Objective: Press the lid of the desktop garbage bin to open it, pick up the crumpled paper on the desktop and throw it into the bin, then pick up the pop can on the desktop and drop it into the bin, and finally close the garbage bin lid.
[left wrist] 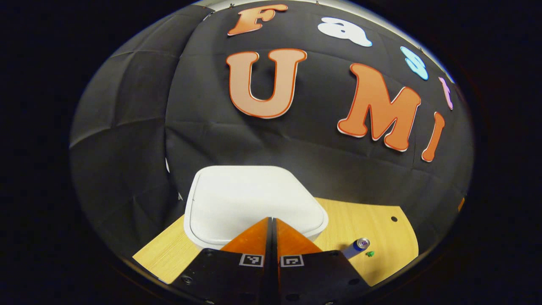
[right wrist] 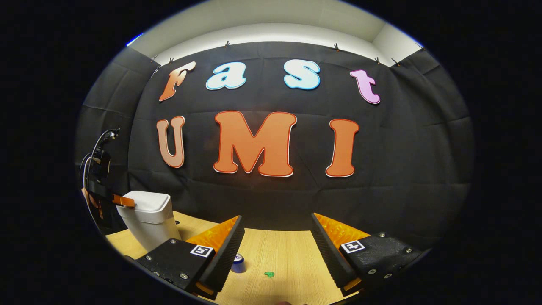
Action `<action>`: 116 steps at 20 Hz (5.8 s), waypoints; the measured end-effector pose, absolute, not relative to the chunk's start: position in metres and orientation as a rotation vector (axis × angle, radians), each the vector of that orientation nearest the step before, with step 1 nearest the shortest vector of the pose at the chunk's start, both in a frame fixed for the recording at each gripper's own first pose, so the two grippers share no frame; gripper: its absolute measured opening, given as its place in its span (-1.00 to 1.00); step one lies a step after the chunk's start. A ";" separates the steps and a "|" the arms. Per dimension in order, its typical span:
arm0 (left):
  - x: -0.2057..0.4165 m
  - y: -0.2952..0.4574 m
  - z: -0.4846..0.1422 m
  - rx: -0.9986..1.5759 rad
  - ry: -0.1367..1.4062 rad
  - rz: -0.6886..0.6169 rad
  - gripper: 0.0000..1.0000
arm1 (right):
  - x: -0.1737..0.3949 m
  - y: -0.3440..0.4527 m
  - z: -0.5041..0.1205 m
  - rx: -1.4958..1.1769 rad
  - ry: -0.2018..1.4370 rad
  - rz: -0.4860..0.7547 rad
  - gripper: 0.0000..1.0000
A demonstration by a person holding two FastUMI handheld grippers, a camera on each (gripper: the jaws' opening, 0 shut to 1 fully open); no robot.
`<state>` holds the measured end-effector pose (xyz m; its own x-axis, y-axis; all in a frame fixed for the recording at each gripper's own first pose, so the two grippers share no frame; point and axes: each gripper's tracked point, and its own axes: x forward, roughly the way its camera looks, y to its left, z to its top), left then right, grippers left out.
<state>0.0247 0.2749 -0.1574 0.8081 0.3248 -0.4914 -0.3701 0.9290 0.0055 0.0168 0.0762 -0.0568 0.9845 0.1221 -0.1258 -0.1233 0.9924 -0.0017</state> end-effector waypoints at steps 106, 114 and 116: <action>-0.081 0.076 -0.024 0.143 0.171 0.224 0.84 | 0.071 0.083 -0.398 0.002 0.756 0.203 -0.84; -0.081 0.089 -0.016 0.120 0.121 0.209 0.86 | 0.073 0.103 -0.296 0.029 0.568 0.230 -0.85; -0.084 0.094 -0.009 0.112 0.103 0.214 0.86 | 0.076 0.117 -0.263 0.051 0.512 0.259 -0.86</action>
